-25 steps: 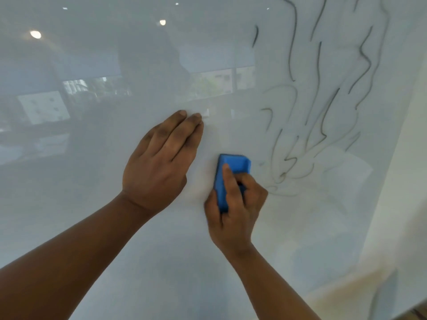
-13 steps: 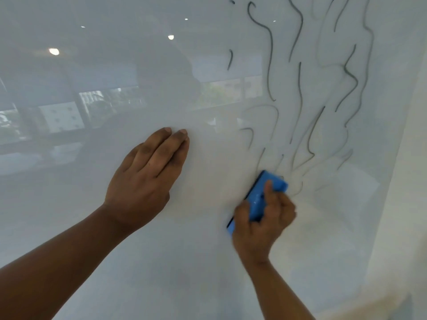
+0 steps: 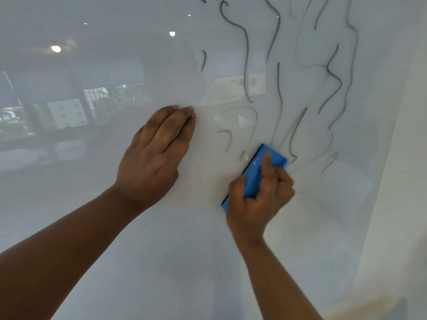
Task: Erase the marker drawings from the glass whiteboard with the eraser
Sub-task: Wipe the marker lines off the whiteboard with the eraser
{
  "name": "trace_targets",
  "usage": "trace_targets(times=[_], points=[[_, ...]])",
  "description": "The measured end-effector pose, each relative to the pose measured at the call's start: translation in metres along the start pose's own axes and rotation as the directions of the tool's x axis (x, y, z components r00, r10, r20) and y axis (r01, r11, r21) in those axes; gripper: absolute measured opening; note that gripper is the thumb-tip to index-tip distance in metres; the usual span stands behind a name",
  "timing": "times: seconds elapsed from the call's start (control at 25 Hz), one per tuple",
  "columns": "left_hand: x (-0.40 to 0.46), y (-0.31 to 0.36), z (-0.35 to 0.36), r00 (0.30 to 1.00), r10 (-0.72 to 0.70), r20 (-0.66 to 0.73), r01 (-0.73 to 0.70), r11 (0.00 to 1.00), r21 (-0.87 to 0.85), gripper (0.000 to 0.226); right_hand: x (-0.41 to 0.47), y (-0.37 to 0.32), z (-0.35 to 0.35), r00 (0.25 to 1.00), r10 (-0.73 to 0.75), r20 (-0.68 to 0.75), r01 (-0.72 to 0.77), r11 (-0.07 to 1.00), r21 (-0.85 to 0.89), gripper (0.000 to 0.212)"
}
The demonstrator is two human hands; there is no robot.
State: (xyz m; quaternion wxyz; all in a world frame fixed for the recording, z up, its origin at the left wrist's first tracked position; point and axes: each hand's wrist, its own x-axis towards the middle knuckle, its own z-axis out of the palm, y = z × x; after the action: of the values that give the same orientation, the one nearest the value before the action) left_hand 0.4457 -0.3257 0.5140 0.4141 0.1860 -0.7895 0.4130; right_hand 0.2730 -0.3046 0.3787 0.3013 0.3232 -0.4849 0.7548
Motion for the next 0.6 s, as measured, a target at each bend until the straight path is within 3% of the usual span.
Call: trace_targets(times=[0.12, 0.28, 0.48, 0.6], points=[[0.010, 0.005, 0.003, 1.000, -0.004, -0.005, 0.003, 0.999, -0.039, 0.063, -0.035, 0.013, -0.027, 0.970, -0.193, 0.146, 0.192, 0.981, 0.019, 0.059], [0.018, 0.004, 0.003, 1.000, 0.002, -0.008, -0.002, 0.997, -0.081, 0.058, 0.031, 0.011, -0.010, 0.999, 0.048, -0.020, -0.049, 0.999, -0.008, 0.059], [0.022, 0.002, -0.002, 1.000, 0.008, -0.005, -0.008, 0.998, -0.065, 0.051, 0.012, -0.036, 0.000, 0.941, -0.293, 0.169, 0.289, 0.956, 0.050, 0.057], [0.028, -0.014, -0.014, 1.000, 0.005, -0.014, -0.005, 0.999, -0.037, 0.047, 0.053, -0.033, -0.006, 0.980, -0.179, 0.083, 0.178, 0.984, 0.017, 0.052]])
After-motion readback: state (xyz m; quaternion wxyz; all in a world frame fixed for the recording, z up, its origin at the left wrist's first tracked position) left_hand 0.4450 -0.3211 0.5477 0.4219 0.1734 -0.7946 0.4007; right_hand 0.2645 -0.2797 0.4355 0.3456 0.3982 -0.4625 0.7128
